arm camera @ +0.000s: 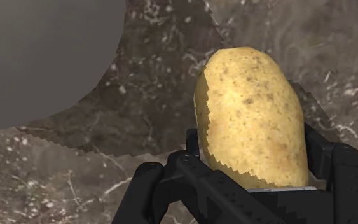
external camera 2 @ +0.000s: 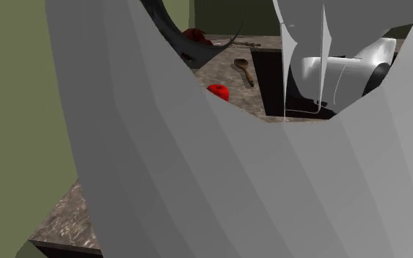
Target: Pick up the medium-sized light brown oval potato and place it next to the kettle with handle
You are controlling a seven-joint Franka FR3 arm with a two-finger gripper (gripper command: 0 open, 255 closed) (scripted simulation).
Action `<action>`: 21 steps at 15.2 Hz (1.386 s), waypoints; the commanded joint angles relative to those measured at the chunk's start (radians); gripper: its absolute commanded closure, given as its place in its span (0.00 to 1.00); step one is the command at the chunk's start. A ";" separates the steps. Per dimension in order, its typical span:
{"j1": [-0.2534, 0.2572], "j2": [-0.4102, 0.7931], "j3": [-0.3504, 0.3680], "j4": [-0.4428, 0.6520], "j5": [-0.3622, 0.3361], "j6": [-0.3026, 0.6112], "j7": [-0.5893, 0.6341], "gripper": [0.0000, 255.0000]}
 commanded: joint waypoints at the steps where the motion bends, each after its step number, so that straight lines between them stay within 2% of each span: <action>1: -0.001 0.001 0.002 0.000 0.002 0.001 -0.001 1.00; 4: -0.001 0.001 0.002 0.000 0.002 0.001 -0.001 1.00; 5: -0.001 0.001 0.002 0.000 0.002 0.001 -0.001 0.00; 10: -0.001 0.001 0.002 0.000 0.002 0.001 -0.001 0.00; 14: 0.134 -0.117 -0.122 0.052 -0.137 -0.109 0.097 0.00; 21: 0.134 -0.117 -0.121 0.052 -0.138 -0.109 0.098 0.00</action>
